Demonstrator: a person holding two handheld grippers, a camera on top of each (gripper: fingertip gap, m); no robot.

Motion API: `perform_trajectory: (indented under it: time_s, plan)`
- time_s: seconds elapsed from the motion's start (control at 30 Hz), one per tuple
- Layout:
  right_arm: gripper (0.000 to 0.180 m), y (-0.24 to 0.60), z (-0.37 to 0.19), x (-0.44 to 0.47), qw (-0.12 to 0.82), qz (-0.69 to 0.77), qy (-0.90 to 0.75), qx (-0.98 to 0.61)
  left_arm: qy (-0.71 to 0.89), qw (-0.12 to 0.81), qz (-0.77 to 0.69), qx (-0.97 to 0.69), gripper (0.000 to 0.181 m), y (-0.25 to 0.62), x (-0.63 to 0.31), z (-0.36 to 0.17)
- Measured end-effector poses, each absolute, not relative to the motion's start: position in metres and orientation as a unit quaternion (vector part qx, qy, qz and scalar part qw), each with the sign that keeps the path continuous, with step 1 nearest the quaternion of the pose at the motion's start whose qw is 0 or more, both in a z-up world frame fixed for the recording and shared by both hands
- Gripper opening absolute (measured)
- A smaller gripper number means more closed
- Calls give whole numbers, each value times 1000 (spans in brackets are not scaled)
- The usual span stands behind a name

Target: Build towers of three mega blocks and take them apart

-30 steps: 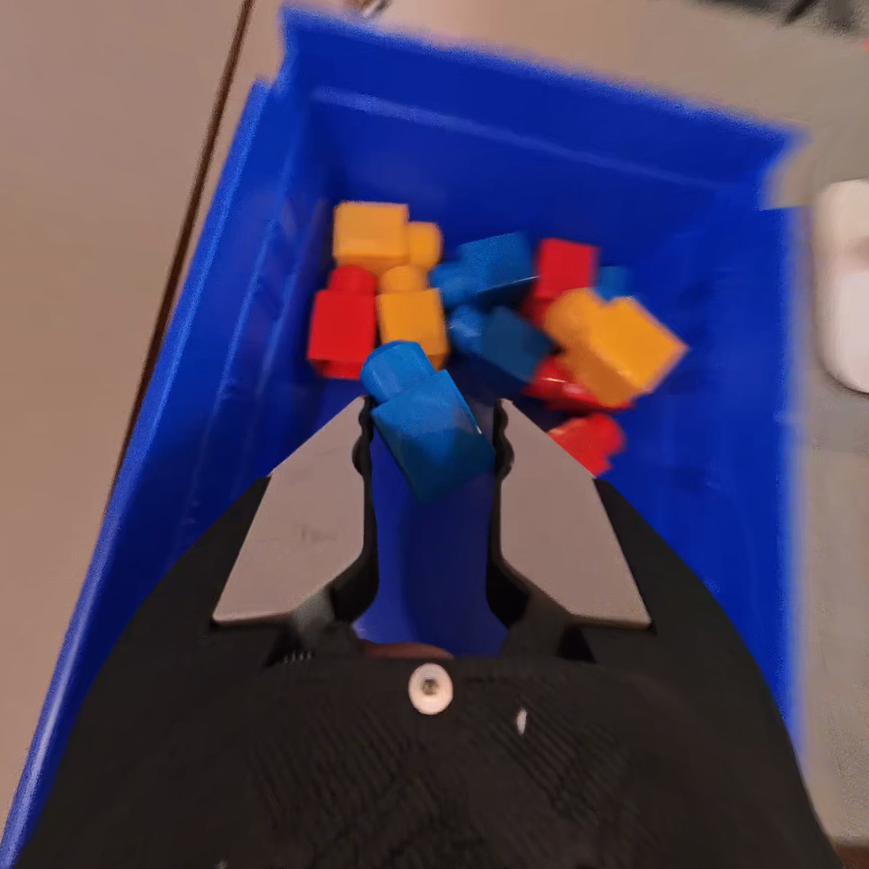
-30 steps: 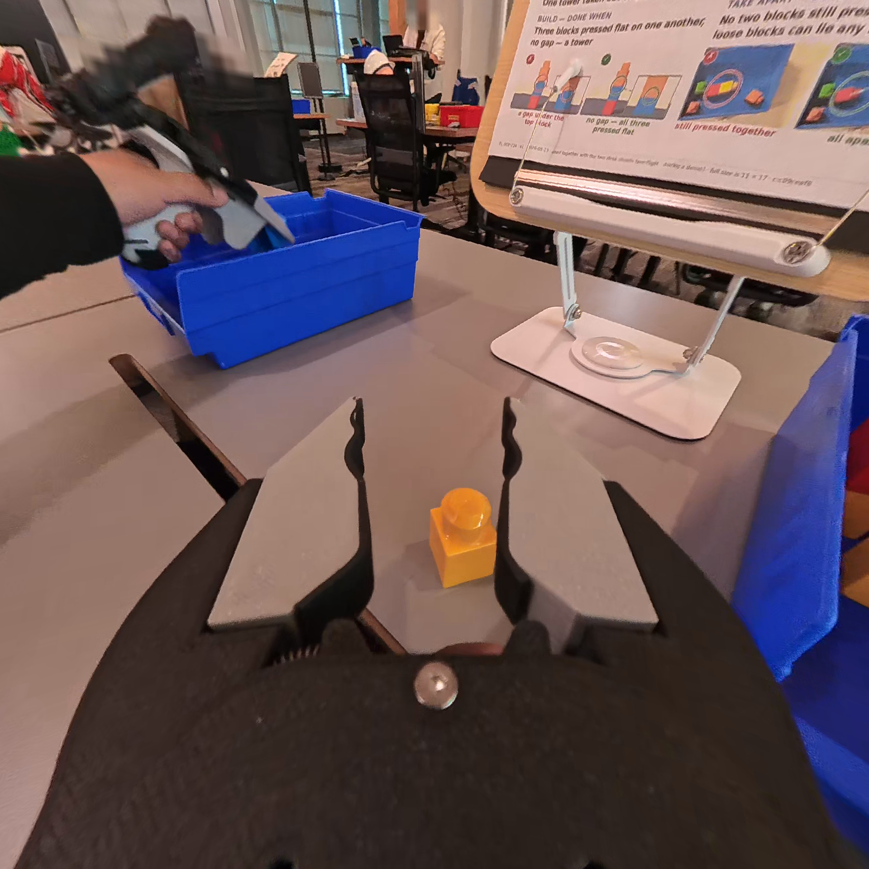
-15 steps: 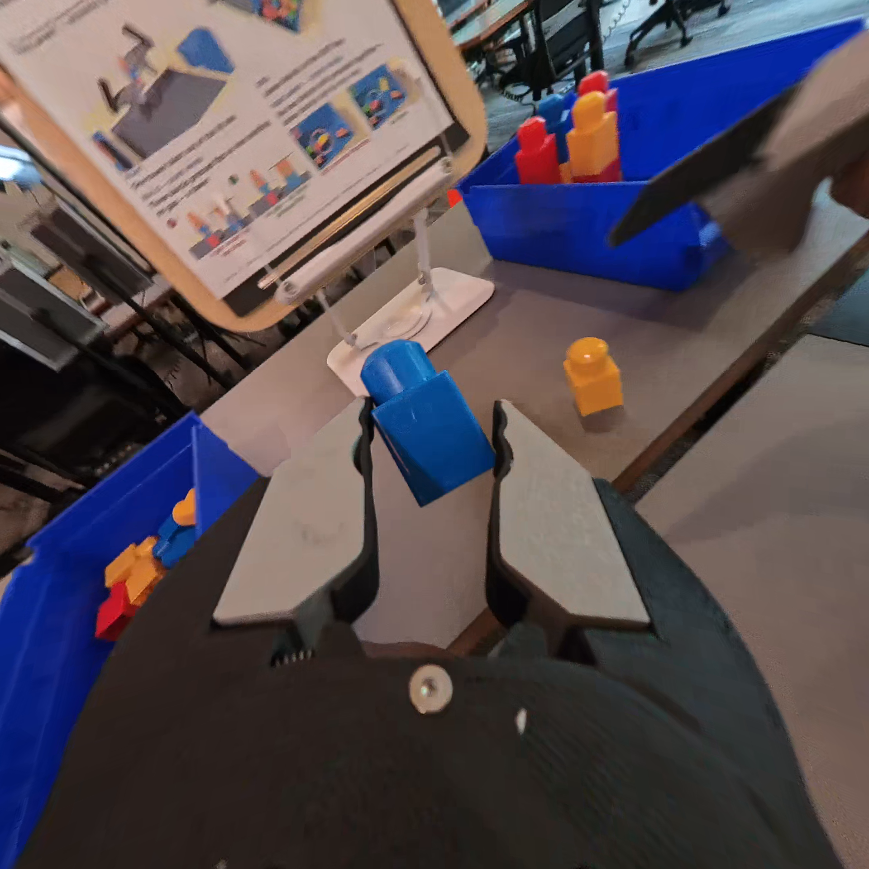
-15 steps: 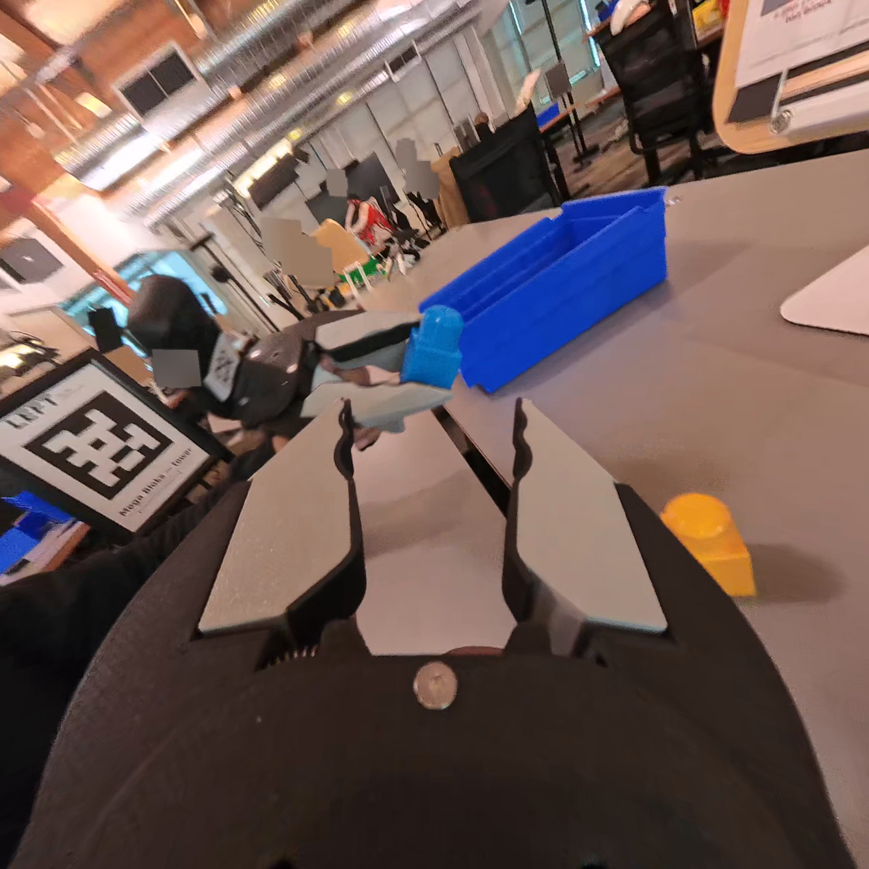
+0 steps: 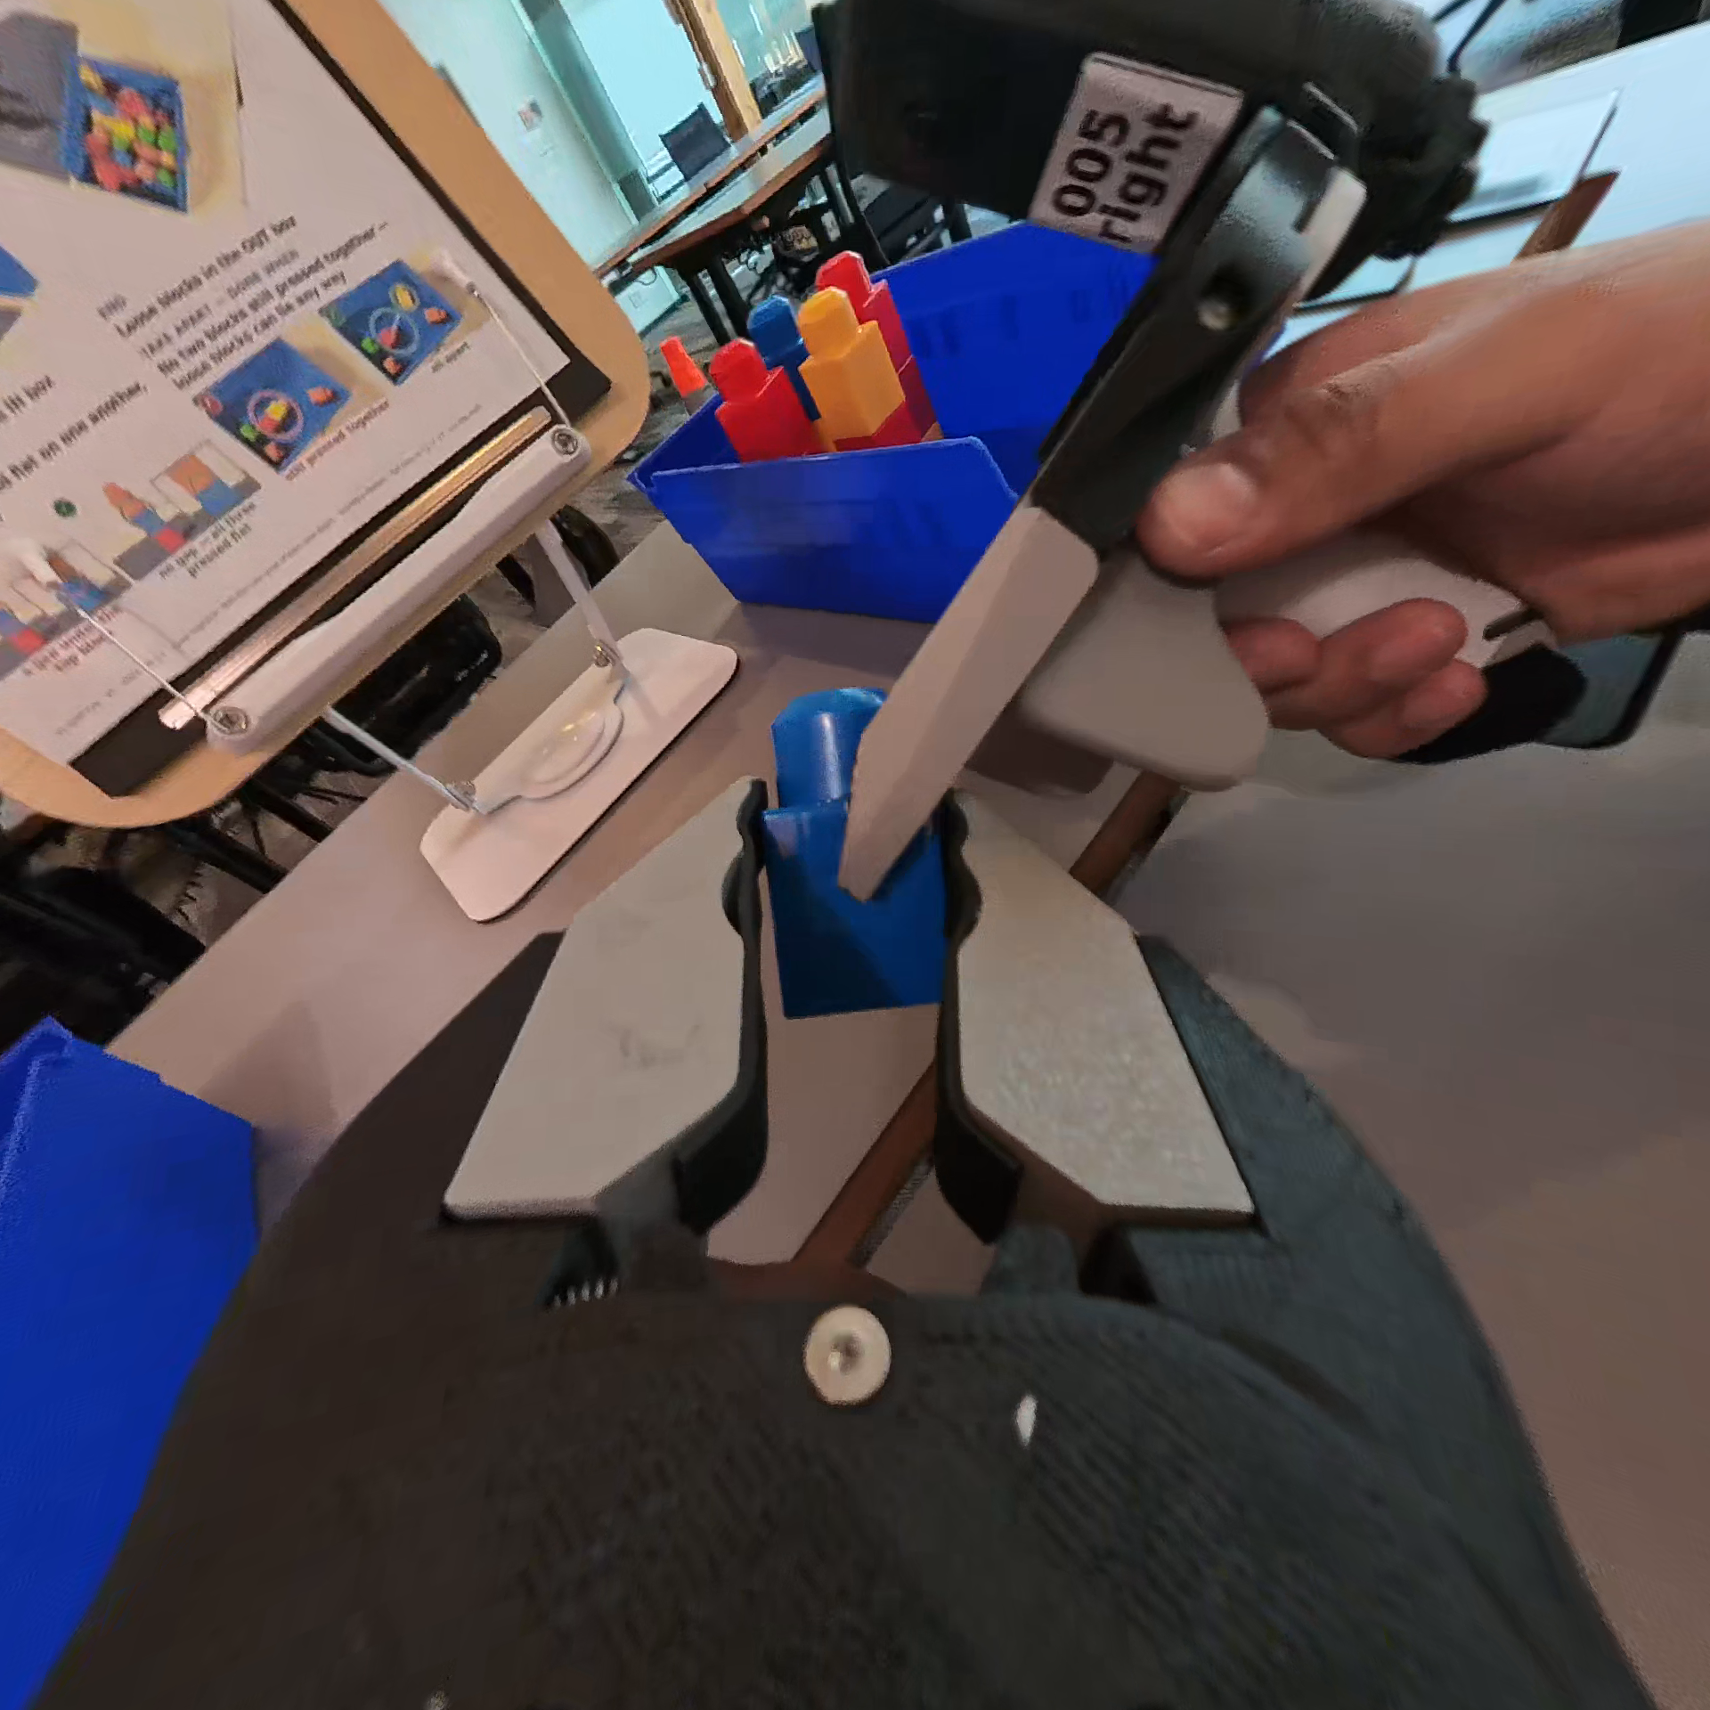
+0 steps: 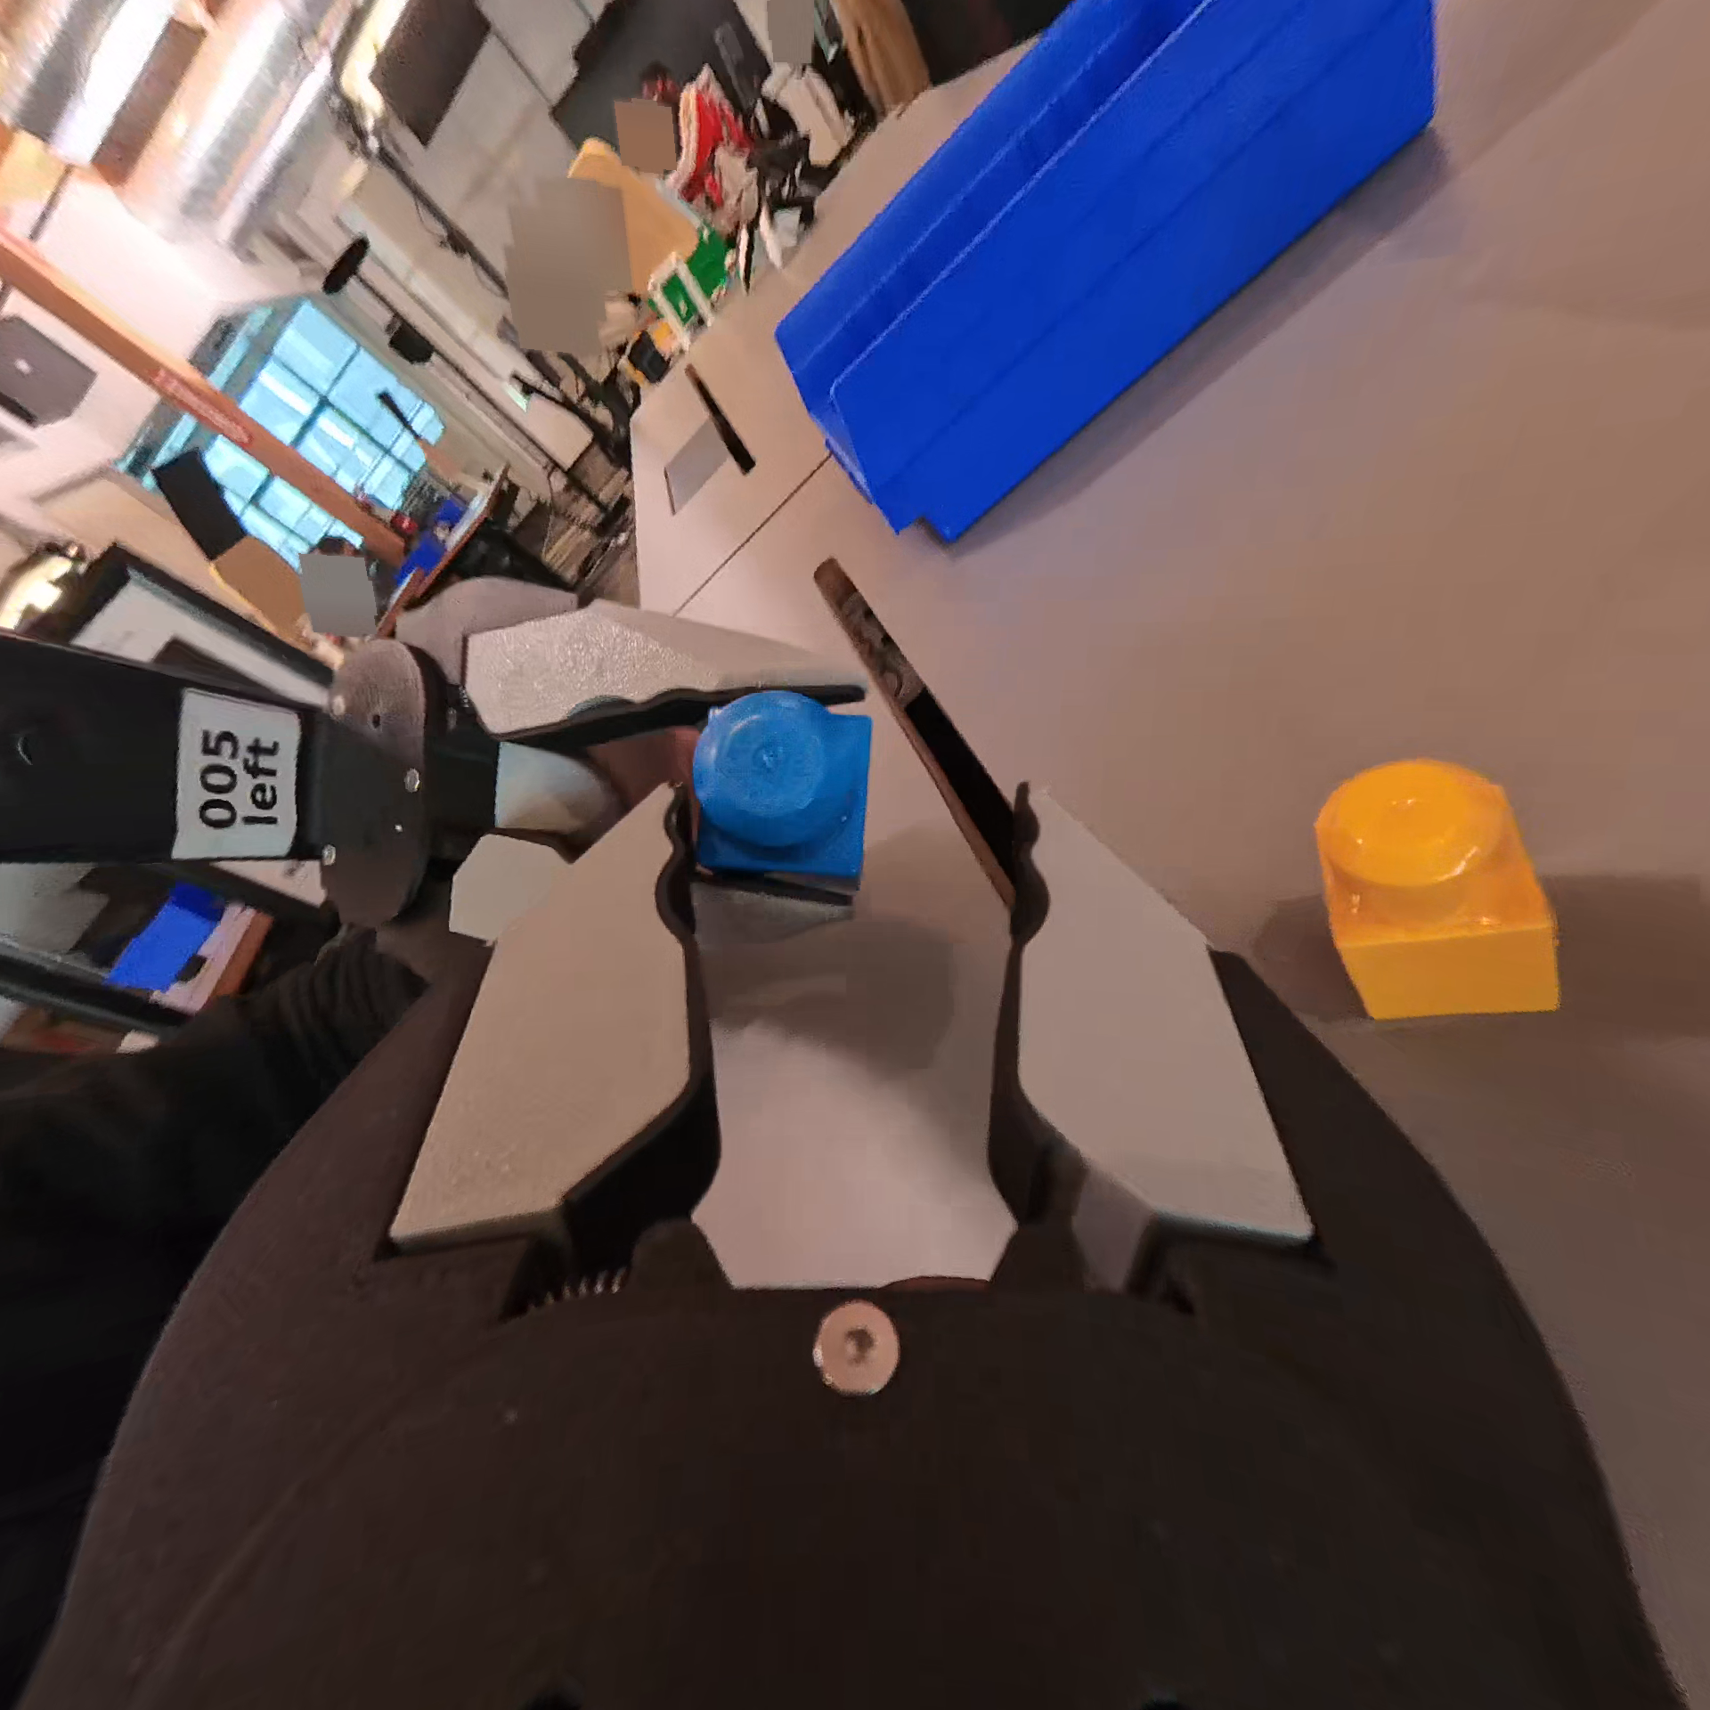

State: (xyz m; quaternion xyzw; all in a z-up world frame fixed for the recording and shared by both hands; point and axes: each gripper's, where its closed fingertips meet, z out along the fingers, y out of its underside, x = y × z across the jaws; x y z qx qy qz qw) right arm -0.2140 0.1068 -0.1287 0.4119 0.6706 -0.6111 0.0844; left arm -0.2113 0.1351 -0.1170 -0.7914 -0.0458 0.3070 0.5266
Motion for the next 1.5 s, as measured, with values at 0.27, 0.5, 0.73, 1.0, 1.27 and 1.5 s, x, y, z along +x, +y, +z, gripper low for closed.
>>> perform_trajectory:
  time_s: [0.27,0.5,0.73,1.0,1.27,1.5]
  plan:
    - [33,106,-128,-213,68,-603,693,388,-25,514,335,-789,36,138,-218,-122]
    - [32,163,-118,-234,-67,-578,685,438,-65,519,250,-815,36,130,-232,-140]
    - [33,188,-114,-239,-112,-565,681,453,-84,458,97,-880,67,146,-259,-177]
    - [33,214,-106,-239,-111,-584,658,463,-52,403,-5,-914,34,167,-281,-200]
    - [33,228,-111,-243,-99,-585,651,473,-19,411,-58,-910,19,174,-254,-209]
    - [33,234,-102,-241,-108,-592,645,472,-8,427,-52,-903,19,169,-251,-204]
